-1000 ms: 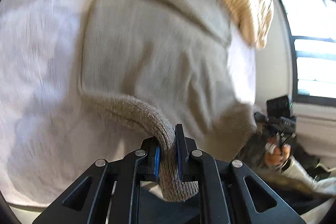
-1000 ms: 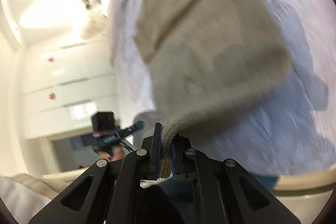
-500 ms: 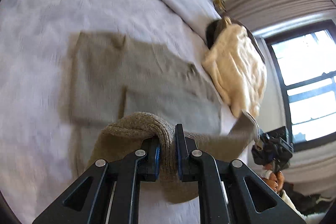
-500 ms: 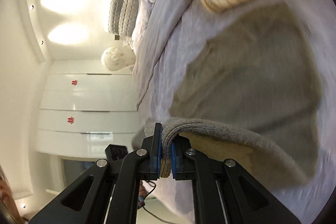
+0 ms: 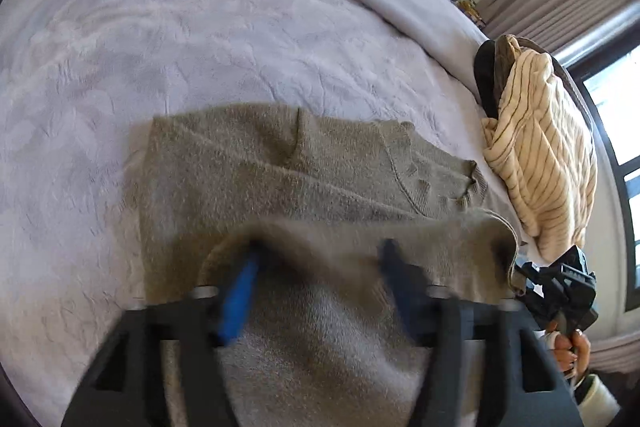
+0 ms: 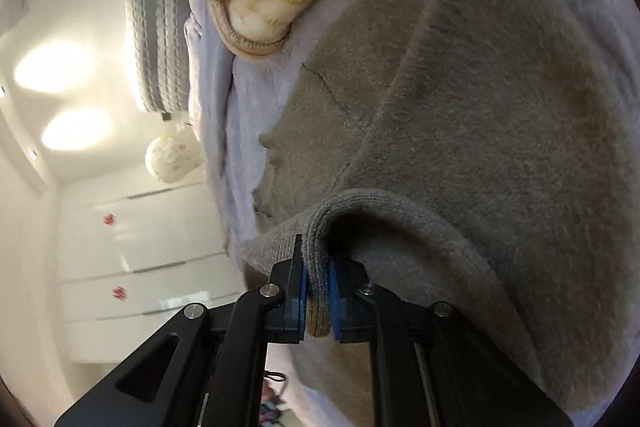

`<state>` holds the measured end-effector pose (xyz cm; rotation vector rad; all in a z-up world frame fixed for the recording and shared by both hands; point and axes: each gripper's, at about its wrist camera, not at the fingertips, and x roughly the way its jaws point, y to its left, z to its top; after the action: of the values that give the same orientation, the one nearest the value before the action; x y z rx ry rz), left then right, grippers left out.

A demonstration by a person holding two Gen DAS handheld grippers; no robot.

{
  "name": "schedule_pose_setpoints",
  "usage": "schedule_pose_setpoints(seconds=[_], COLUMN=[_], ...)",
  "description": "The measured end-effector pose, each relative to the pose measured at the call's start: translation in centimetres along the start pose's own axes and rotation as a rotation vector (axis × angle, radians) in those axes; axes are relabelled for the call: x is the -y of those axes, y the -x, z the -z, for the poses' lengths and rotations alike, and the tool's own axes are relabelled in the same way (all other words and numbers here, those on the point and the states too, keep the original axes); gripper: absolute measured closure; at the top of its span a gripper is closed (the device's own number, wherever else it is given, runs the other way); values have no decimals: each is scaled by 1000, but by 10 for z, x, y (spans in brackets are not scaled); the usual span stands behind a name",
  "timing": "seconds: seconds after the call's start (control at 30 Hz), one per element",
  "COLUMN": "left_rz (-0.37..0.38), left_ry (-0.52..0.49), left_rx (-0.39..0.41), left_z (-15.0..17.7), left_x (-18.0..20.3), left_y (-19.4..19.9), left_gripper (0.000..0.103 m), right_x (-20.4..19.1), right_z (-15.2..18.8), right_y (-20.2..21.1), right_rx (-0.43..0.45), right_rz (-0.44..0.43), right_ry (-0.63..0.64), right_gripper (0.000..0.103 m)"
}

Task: Fold small clothes
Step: 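Grasp the hem with both tools and lift it toward the collar, then lay the hem over the collar and open both tools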

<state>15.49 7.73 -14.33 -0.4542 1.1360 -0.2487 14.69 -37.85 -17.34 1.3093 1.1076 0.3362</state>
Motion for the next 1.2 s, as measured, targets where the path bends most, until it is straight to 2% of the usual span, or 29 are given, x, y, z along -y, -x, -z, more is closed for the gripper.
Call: schedule_pose_setpoints(seconds=[0.03, 0.1, 0.17, 0.2, 0.3, 0.33, 0.47, 0.53, 0.57, 0.6, 0.63, 0.67, 0.7, 0.77, 0.87, 0.97, 1.07, 1.2], left_rz=[-10, -34, -54, -60, -72, -62, -61, -83, -97, -106, -107, -104, -109, -101, -39, -30, -66, -162], left_ry=[-10, -36, -73, -88, -128, -133, -123, -136, -146, -156, -162, -170, -183, -192, -154, -167, -186, -146], left_rx=[20, 45, 54, 54, 22, 0, -66, -65, -60, -55, -51, -49, -55, -48, 6, 60, 98, 52], left_z=[-1, -4, -10, -9, -16, -19, -24, -25, -25, -26, -26, -26, -26, -27, -27, -30, -37, -39], left_x=[1, 3, 4, 4, 4, 3, 0, 2, 3, 6, 8, 9, 10, 11, 8, 13, 19, 8], left_y=[3, 13, 19, 22, 16, 11, -20, -28, -31, -33, -33, -33, -33, -28, -3, 18, 20, -16], left_gripper=[28, 27, 27, 27, 27, 27, 27, 27, 27, 29, 34, 61, 78, 96, 96, 96, 96, 96], right_x=[-1, -13, -30, -43, -74, -78, -77, -74, -74, -74, -76, -78, -83, -90, -111, -135, -140, -113], right_z=[0, -3, -4, -4, -1, -2, -11, -15, -16, -17, -15, -12, -10, 2, 19, 27, 17, -4], right_y=[2, 9, 16, 20, 20, 17, -8, -16, -20, -28, -33, -40, -46, -45, -33, -19, -26, -56], right_rx=[9, 58, 86, 102, 130, 123, 102, 107, 102, 89, 68, 51, 48, 49, 124, 183, 185, 151], right_rz=[-5, 30, 96, 161, 402, 457, 614, 635, 638, 640, 648, 679, 706, 744, 759, 753, 775, 809], right_ry=[-2, 37, 111, 181, 420, 467, 568, 584, 588, 603, 624, 660, 693, 755, 828, 902, 923, 822], right_gripper=[88, 70, 49, 46, 46, 46, 46, 46, 48, 60, 67, 75, 94, 97, 97, 97, 97, 97])
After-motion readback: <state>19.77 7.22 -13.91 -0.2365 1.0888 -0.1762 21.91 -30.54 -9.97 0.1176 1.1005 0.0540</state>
